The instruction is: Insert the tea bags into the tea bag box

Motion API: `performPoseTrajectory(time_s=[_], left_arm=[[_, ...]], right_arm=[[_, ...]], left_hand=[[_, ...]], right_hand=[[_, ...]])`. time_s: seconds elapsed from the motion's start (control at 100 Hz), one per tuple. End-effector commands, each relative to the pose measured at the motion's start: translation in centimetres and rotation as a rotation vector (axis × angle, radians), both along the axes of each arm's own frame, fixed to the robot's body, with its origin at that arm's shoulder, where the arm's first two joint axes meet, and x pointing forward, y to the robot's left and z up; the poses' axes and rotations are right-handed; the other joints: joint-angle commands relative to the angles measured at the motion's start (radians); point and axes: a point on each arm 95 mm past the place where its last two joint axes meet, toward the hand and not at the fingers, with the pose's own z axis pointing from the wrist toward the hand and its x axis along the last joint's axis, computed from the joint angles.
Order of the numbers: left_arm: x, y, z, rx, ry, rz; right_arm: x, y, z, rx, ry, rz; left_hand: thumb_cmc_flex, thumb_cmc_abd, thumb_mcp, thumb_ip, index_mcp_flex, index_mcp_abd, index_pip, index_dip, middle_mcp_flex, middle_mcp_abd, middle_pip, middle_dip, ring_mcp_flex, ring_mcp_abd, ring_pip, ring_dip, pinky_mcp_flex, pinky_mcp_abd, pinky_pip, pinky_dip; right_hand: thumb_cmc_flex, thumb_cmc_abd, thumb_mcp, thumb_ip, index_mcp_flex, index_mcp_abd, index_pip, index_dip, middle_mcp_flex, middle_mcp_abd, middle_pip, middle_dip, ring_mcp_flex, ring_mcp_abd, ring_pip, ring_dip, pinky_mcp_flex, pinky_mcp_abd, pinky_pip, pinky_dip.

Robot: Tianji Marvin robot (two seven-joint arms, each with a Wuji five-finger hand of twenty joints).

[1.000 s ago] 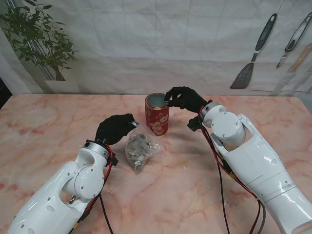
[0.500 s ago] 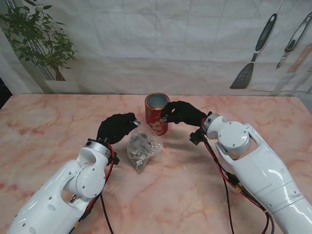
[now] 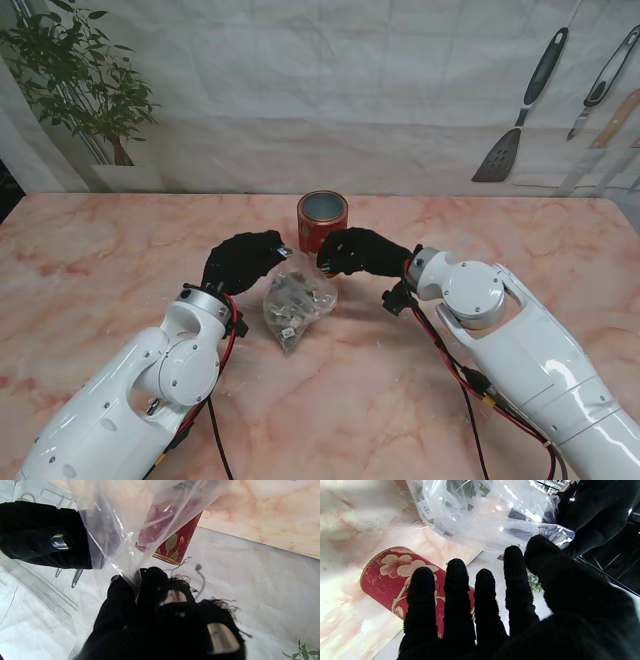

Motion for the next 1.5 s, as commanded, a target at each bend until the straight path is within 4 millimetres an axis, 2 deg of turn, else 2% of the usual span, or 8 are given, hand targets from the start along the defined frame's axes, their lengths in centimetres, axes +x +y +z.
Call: performPoseTrajectory(time_s=[0.0, 0.52, 1.19, 1.49], left_arm=[[0.1, -0.2, 0.2, -0.002, 0.007, -0.004], [0.6, -0.4, 0.2, 0.010, 0.009, 0.004], [1.7, -0.2, -0.1, 0.070, 0.019, 0.053], [0.8, -0.5, 0.0, 0.013, 0.021, 0.020]], right_arm=[[-0.5, 0.3, -0.6, 0.000, 0.019, 0.030], [-1.4, 1.2, -1.6, 0.006, 0.070, 0.093], [-2.8, 1.4, -0.3, 0.065, 0.071, 0.160], [-2.3, 1.8, -1.8, 0.037, 0.086, 0.150]], left_hand=[[0.054, 0.056, 0.017, 0.034, 0.086, 0.192, 0.155, 0.049, 0.038, 0.033, 0.106, 0.019, 0.035, 0.083, 0.088, 0.002, -0.016, -0.211, 0.264, -0.011], [0.051, 0.053, 0.017, 0.036, 0.085, 0.194, 0.156, 0.048, 0.038, 0.031, 0.105, 0.020, 0.035, 0.083, 0.088, 0.002, -0.016, -0.211, 0.264, -0.011], [0.049, 0.053, 0.019, 0.038, 0.084, 0.191, 0.158, 0.047, 0.038, 0.030, 0.104, 0.020, 0.035, 0.082, 0.085, 0.002, -0.016, -0.211, 0.262, -0.012], [0.052, 0.051, 0.020, 0.038, 0.086, 0.195, 0.157, 0.046, 0.037, 0.031, 0.104, 0.020, 0.035, 0.082, 0.084, 0.003, -0.016, -0.211, 0.262, -0.011]], right_hand=[[0.028, 0.032, -0.013, -0.037, 0.025, -0.019, 0.014, -0.011, 0.011, -0.001, 0.030, -0.007, 0.013, -0.002, 0.030, 0.010, 0.002, -0.016, 0.029, 0.009], [0.106, 0.094, -0.028, -0.038, 0.062, -0.004, 0.023, -0.047, 0.004, 0.007, 0.044, 0.000, 0.004, 0.001, 0.032, 0.008, -0.004, -0.020, 0.027, 0.008], [0.127, 0.105, -0.018, -0.039, 0.080, -0.001, 0.031, -0.065, 0.002, 0.010, 0.040, 0.014, -0.005, 0.004, 0.026, 0.002, -0.011, -0.021, 0.020, 0.006], [0.127, 0.109, -0.020, -0.041, 0.086, 0.008, 0.023, -0.079, 0.003, 0.011, 0.039, 0.017, -0.006, 0.004, 0.028, 0.003, -0.011, -0.023, 0.019, 0.006]])
